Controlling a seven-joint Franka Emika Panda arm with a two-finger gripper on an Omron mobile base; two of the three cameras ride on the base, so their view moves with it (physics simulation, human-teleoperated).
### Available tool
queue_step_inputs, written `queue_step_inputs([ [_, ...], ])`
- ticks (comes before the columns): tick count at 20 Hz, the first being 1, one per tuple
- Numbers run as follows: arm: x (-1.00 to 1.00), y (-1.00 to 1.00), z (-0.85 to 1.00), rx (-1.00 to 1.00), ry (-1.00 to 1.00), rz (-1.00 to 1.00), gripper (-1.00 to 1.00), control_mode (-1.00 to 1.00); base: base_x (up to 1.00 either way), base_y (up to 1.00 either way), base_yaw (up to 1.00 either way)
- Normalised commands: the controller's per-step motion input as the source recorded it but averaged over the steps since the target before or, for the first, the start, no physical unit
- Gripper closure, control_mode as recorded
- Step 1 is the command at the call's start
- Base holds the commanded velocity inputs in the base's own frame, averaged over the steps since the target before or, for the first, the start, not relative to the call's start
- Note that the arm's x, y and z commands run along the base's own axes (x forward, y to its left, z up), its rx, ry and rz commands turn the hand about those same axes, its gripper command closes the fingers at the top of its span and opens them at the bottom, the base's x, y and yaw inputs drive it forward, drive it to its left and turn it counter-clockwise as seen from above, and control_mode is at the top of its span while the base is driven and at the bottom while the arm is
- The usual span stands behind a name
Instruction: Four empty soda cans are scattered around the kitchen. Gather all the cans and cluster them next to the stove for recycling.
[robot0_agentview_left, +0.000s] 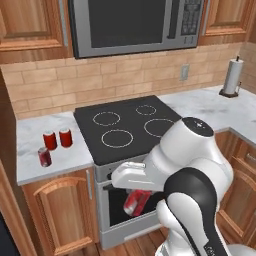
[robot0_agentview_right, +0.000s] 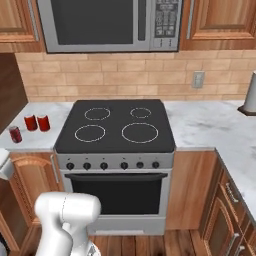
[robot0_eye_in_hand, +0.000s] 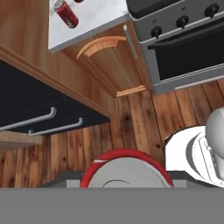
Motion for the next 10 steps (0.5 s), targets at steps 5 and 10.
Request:
queue_step_inputs([
  [5,0.00,0.00,0.00,0.00,0.00,0.00,1.00,1.00,0.48,-0.33,0.12],
  [10,0.00,0.00,0.00,0.00,0.00,0.00,1.00,1.00,0.47,-0.29,0.13],
])
